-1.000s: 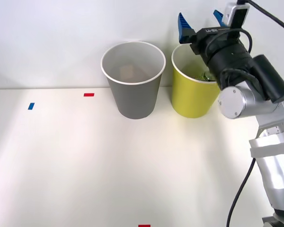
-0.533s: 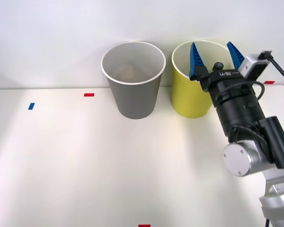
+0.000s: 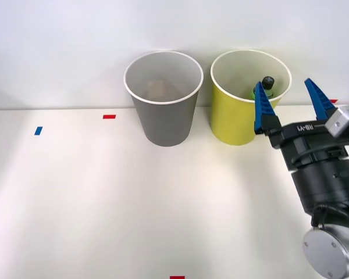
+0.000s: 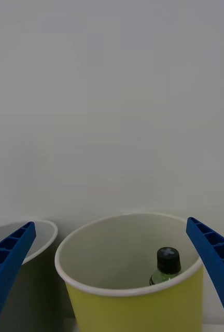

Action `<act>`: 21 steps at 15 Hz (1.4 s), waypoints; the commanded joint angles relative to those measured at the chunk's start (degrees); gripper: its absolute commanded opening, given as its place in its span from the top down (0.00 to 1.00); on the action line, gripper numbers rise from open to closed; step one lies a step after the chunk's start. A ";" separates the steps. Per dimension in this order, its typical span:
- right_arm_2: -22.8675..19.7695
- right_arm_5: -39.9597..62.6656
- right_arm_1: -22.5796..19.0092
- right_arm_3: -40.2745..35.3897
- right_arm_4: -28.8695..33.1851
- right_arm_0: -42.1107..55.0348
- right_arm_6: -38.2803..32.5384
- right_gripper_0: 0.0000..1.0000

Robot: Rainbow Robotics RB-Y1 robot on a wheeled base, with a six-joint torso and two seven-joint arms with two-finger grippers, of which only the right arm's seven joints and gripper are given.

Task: Put cans in the gray bin, plastic bottles in the light green bin

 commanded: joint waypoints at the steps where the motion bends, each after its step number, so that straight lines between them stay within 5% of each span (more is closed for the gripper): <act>1: 1.56 -3.09 -1.86 -2.36 0.93 8.10 0.84 0.00; 9: 3.23 -6.26 -2.12 -0.96 4.18 19.09 1.01 0.00; 15: 6.48 -18.12 -1.68 8.97 5.50 18.21 1.45 0.00; 21: 2.70 -19.27 6.75 18.12 15.78 18.65 1.28 0.00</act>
